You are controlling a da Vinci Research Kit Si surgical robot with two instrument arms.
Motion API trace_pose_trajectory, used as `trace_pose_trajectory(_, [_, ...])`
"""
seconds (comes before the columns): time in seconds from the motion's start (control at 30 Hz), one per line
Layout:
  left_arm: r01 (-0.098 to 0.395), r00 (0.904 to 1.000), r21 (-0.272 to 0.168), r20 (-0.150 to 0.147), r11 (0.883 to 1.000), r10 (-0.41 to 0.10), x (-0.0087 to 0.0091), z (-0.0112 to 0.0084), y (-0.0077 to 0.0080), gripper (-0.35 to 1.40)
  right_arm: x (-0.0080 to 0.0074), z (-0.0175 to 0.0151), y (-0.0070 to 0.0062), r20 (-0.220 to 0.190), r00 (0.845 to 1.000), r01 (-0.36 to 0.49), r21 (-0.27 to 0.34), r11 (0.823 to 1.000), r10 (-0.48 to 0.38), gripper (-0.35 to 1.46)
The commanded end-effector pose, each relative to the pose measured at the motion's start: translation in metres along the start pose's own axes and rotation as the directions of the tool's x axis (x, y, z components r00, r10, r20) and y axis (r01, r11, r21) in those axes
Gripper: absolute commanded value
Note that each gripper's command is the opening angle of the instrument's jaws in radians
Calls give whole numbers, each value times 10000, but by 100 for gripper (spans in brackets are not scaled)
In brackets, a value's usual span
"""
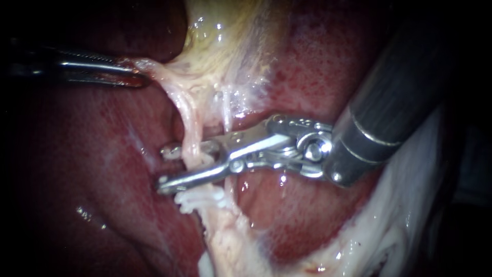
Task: Clipping third clip left tube
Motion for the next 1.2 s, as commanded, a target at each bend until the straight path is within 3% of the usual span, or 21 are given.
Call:
trace_pose_trajectory(0.03, [3,10000,2,0,10000,-3,0,0,0,-35,4,-1,-4,-22,10000,-20,39,10000,20,48])
trace_pose_trajectory(0.2, [3,10000,1,1,10000,-3,0,0,0,-35,17,-3,-22,-62,9999,-92,132,9999,92,46])
trace_pose_trajectory(0.4, [2,10000,-1,1,10000,-2,0,0,-1,-35,18,-4,-28,-52,9999,-101,171,9998,102,36])
trace_pose_trajectory(0.77, [-1,10000,0,0,10000,1,-1,1,-1,-35,15,-12,-29,-30,9977,-684,209,9974,684,-21])
trace_pose_trajectory(0.8, [-2,10000,1,0,10000,2,-1,1,-1,-35,14,-13,-29,-39,9952,-974,192,9951,975,-35])
trace_pose_trajectory(0.93, [-2,10000,0,0,10000,2,-1,1,-1,-35,10,-15,-32,54,9842,-1771,359,9835,1770,-35])
trace_pose_trajectory(1.2, [-2,10000,0,0,10000,2,-1,1,-1,-35,6,-13,-30,151,9846,-1746,320,9841,1742,-35])
